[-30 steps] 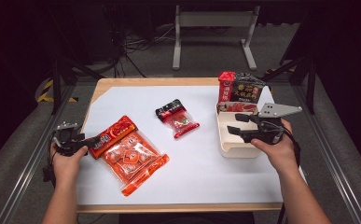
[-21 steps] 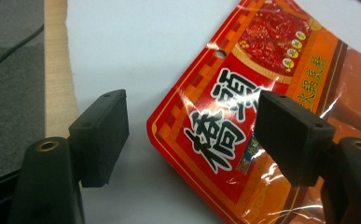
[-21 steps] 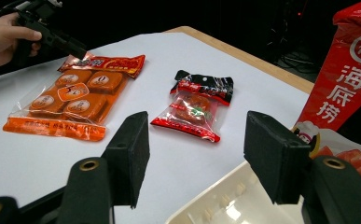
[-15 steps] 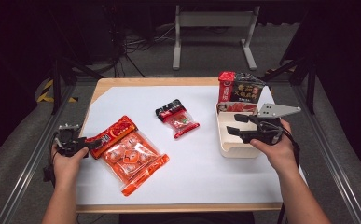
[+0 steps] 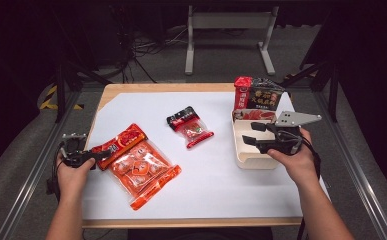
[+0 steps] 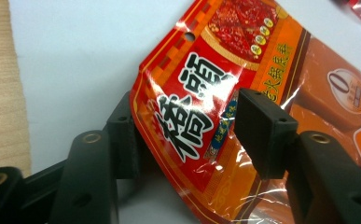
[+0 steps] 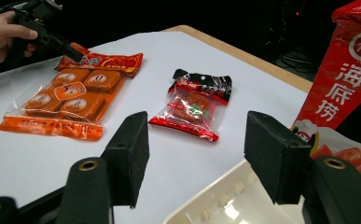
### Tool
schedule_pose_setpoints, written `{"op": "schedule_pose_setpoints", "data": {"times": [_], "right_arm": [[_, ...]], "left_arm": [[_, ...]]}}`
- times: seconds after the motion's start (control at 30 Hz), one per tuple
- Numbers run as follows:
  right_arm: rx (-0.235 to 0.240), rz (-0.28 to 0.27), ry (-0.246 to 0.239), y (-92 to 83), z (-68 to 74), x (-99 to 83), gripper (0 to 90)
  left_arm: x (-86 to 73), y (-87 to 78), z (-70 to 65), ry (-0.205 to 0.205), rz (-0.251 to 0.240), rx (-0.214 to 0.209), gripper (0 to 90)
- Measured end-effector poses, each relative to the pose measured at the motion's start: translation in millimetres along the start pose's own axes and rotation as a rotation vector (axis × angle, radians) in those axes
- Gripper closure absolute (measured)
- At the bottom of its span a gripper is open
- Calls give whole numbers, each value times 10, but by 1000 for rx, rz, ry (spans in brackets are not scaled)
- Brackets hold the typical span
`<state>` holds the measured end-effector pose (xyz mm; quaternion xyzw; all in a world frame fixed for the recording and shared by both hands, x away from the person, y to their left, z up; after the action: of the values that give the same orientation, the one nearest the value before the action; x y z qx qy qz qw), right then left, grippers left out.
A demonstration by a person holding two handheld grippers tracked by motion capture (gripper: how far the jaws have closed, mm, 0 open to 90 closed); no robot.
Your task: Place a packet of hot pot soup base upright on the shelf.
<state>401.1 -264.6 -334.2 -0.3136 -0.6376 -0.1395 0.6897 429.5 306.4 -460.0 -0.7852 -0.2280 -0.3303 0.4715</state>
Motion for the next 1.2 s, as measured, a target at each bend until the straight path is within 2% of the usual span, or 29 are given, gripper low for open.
{"op": "schedule_pose_setpoints", "data": {"times": [0.23,0.3,0.47,0.7,0.8,1.03,1.13,1.2], "right_arm": [[3,1,0,14,4,-4,413],[3,1,-1,17,6,-5,412],[5,0,-1,22,9,-4,412],[5,1,1,20,8,-7,413],[4,1,4,14,5,-6,415],[1,-1,5,-2,1,-2,427],[-1,0,7,-8,0,-2,433],[-1,0,7,-7,2,-1,434]], "left_arm": [[-21,-16,9,-29,-13,21,654],[-17,-22,12,-23,-19,25,709],[-7,-38,11,-46,-38,-3,873],[5,-67,-14,-41,-54,-12,898],[21,-90,-37,-41,-78,-19,898],[74,-143,-92,-20,-123,-30,899],[120,-195,-154,11,-150,-26,899],[136,-219,-183,11,-162,-30,899]]}}
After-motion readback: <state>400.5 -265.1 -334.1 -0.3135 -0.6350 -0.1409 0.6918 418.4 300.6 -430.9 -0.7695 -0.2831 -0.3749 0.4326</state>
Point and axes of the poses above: each handheld gripper's, and its own axes: y roughly forward along the jaws, x roughly out of its top, z roughly to its left, the point moved 2 cm from there along y, roughly forward along the jaws, and after that the axes turned 11 degrees about -z, right-handed, at the moved point
